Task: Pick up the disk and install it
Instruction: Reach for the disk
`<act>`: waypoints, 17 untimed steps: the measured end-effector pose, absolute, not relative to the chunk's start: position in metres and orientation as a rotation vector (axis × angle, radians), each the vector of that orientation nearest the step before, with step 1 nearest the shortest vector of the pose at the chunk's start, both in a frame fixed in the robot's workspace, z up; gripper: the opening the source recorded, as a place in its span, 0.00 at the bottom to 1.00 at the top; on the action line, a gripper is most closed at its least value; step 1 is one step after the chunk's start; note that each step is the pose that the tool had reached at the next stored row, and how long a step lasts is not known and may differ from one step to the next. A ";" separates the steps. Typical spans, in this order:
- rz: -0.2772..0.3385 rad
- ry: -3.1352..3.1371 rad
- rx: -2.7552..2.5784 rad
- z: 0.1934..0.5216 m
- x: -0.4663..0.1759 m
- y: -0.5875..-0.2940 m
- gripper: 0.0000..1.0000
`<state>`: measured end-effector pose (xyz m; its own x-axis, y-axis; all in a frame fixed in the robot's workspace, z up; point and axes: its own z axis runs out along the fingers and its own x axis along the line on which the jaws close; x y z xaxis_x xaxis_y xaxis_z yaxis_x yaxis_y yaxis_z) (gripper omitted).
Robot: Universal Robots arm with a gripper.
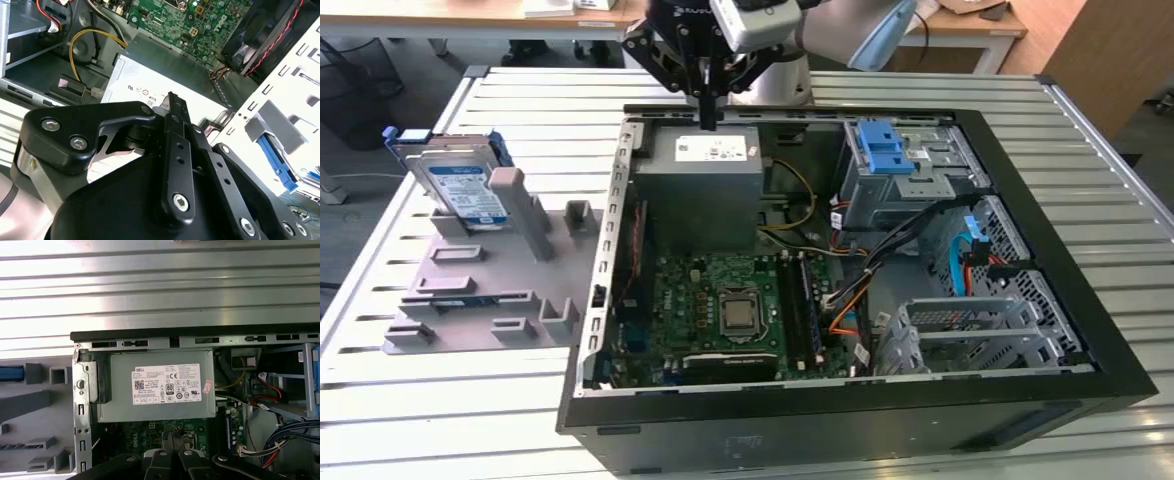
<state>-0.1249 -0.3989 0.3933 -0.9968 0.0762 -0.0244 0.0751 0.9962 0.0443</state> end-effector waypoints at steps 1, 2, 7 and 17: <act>0.068 3.113 0.118 0.393 -0.125 -0.399 0.11; 0.068 3.112 0.118 0.393 -0.126 -0.399 0.11; 0.068 3.113 0.118 0.393 -0.128 -0.398 0.11; 0.068 3.113 0.118 0.393 -0.133 -0.393 0.11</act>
<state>-0.1330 -0.3928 0.3934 -0.9968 0.0763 -0.0244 0.0751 0.9962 0.0443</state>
